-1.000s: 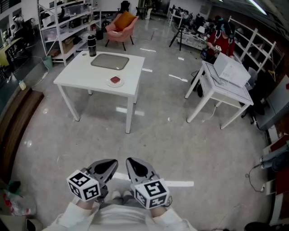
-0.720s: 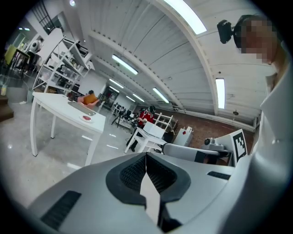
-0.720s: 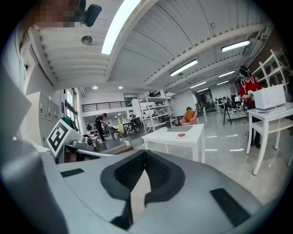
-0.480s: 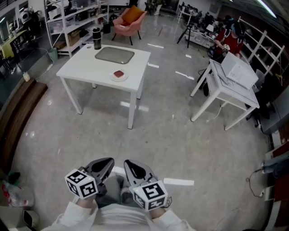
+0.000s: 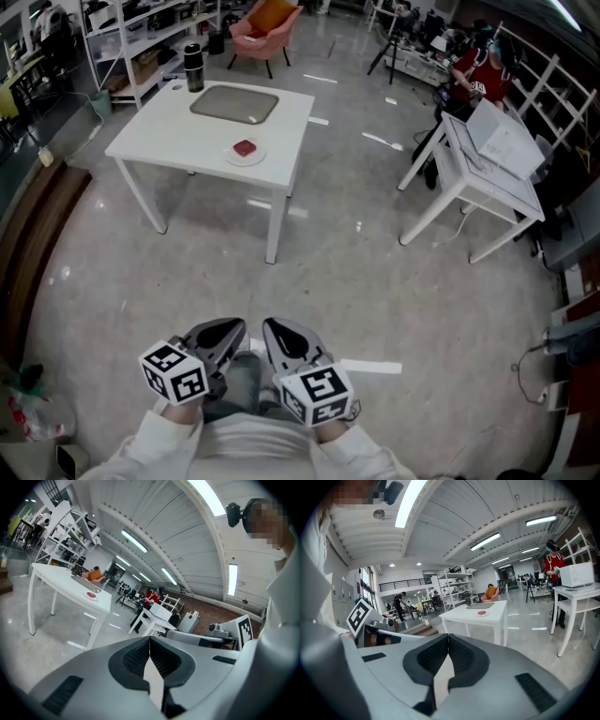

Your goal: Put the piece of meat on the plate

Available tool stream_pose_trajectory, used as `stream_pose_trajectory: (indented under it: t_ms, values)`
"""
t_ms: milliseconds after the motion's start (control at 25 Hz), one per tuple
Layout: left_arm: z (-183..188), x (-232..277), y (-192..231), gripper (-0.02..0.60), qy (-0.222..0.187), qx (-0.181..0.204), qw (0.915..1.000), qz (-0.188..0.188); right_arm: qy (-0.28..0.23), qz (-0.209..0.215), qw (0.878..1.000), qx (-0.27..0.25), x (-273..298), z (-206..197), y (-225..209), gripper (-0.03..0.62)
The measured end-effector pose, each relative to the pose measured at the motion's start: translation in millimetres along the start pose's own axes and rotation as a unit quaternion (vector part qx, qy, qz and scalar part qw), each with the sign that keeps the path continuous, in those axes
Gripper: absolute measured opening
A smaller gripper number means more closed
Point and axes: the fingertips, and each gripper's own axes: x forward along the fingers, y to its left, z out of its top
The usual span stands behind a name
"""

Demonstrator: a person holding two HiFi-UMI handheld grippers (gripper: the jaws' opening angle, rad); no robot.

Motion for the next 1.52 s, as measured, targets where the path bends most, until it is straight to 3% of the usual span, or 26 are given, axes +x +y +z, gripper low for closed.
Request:
stream_pose_trajectory:
  t_ms: [320, 720, 960, 1520]
  values:
    - [67.9, 40.7, 78.2, 0.011, 0.014, -0.004, 0.9995, -0.028, -0.003, -0.019, 1.0, -0.015, 98.5, 52.8, -39.2, 0.015]
    - [144.1, 71.8, 153.5, 0.011, -0.009, 0.01, 0.9994, -0.031, -0.005, -0.024, 0.999, 0.024, 189.3, 92.2, -71.2, 0.015]
    - [158.5, 81.6, 173.3, 0.009, 0.002, 0.008, 0.9986, -0.052, 0.001, -0.026, 0.999, 0.046, 220.0, 97.3, -76.2, 0.015]
    - [199.5, 130.5, 239.4, 0.011, 0.027, 0.01, 0.9983, -0.049, 0.009, -0.039, 0.998, 0.053, 299.4, 130.4, -133.2, 0.015]
